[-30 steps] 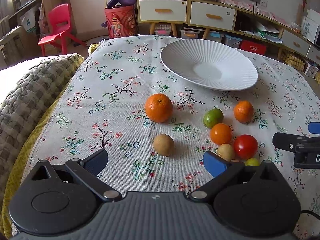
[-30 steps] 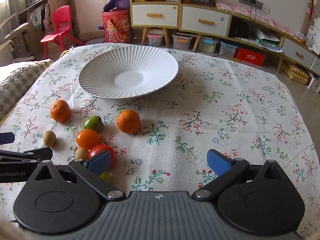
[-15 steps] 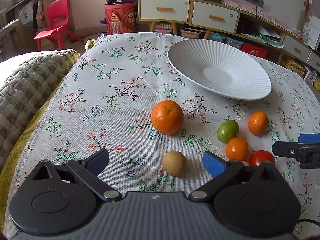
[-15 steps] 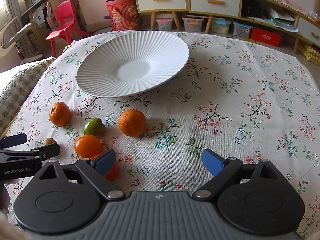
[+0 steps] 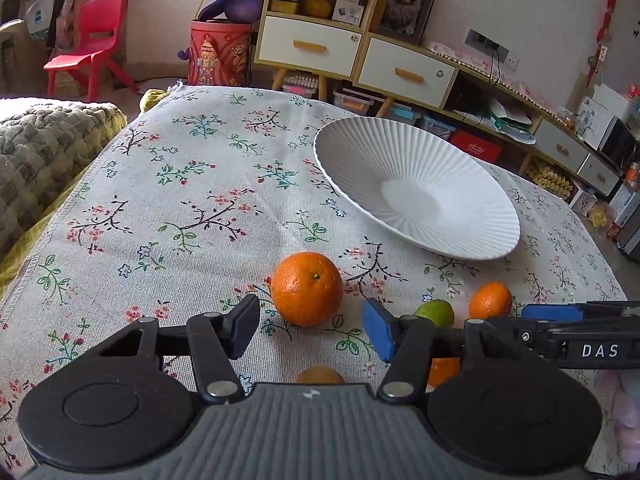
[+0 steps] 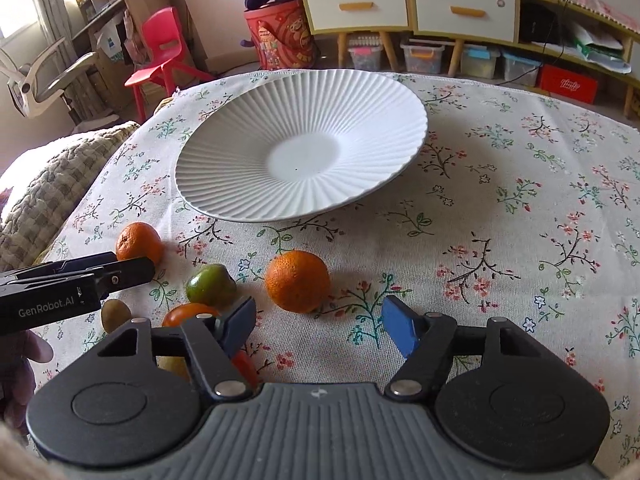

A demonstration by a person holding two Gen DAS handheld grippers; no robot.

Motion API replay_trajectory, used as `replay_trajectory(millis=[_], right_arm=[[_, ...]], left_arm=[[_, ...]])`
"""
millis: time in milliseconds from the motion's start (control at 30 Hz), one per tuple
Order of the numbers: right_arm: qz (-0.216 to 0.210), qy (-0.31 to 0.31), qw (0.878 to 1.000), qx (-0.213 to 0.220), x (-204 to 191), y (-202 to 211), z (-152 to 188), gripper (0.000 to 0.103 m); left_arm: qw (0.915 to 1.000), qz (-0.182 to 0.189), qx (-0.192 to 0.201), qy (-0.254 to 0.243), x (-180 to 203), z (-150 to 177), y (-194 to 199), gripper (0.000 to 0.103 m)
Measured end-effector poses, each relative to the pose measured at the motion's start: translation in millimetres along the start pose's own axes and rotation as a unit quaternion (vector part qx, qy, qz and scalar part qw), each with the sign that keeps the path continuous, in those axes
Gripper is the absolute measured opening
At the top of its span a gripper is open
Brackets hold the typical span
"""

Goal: Organize fruits
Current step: 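Close the left tool on the large orange while the right tool grasps a mandarin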

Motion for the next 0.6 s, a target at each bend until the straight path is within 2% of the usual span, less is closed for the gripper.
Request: replay_trajectory(millis=[300, 467, 600], right_arm=[[-0.01, 0.02, 1.0, 0.006, -4.1, -3.3, -0.5, 0.048], [-0.017, 0.03, 0.999, 0.005, -7.8, -3.0, -1.0, 0.033], [-0.013, 0.038, 0.999, 0.008, -10.1, -2.7, -1.2, 0.032]], left_arm=[[1.0, -0.001, 0.001, -0.006, 1.1, -0.6, -2.9, 0.025], [1.0, -0.003, 0.0, -0.008, 0.3, -1.9, -3.8, 0.025], [0.9999, -0.003, -0.001, -0.01, 0.5, -1.9, -3.4, 0.024]])
Point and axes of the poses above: each gripper's, at about its wrist camera, not at the fingertips, and y roughly against the way its jaws point, x to its right, z to its underside, the point moved 3 cm from there along -y, roughly the way its jaws point, and after that the axes turned 7 degrees about -y, right-handed, at the moved point
